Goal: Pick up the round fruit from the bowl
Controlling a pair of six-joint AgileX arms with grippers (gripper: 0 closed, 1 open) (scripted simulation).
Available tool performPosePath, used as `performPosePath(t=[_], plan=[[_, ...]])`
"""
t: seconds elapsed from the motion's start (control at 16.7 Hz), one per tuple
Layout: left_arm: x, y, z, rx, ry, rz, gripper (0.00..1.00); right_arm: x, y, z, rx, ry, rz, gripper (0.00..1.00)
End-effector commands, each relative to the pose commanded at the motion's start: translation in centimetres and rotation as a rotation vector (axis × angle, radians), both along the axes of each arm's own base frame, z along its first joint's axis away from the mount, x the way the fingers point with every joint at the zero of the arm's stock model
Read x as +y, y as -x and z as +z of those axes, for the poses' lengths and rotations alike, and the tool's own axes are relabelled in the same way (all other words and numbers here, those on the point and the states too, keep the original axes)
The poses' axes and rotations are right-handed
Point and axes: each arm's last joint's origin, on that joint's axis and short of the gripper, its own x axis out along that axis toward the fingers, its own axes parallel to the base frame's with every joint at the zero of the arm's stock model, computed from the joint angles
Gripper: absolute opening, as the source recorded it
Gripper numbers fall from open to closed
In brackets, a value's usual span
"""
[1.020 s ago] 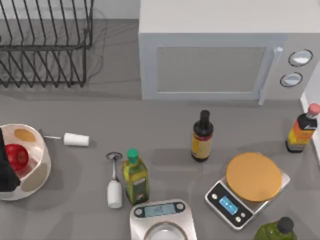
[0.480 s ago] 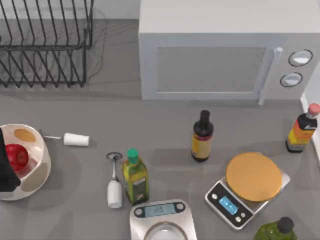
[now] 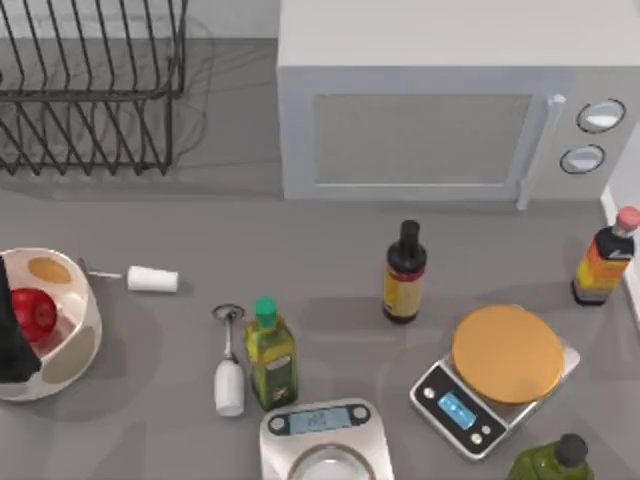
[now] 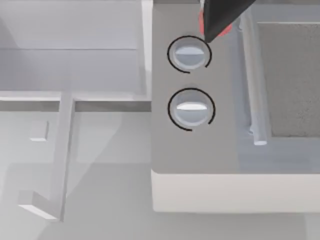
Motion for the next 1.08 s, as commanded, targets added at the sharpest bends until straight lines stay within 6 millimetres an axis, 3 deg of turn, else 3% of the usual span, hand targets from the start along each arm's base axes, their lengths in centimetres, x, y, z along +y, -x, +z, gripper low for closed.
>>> performPosePath(t=[0.24,0.48,0.78,1.08], plan=[[0.0,-0.4,1.9,0.142,-0.003,0.001,1.00,0.0,0.0,0.0,0.000,0.000,0.000,1.00],[0.1,-2.3,4.7,0.429,-0.009,0.001,1.00,0.0,0.0,0.0,0.000,0.000,0.000,1.00],[0.3,-7.9,6.8,0.887,-0.014,-0.002,1.00,0.0,0.0,0.0,0.000,0.000,0.000,1.00],[0.5,-14.4,5.7,1.309,-0.016,-0.009,1.00,0.0,0.0,0.0,0.000,0.000,0.000,1.00]])
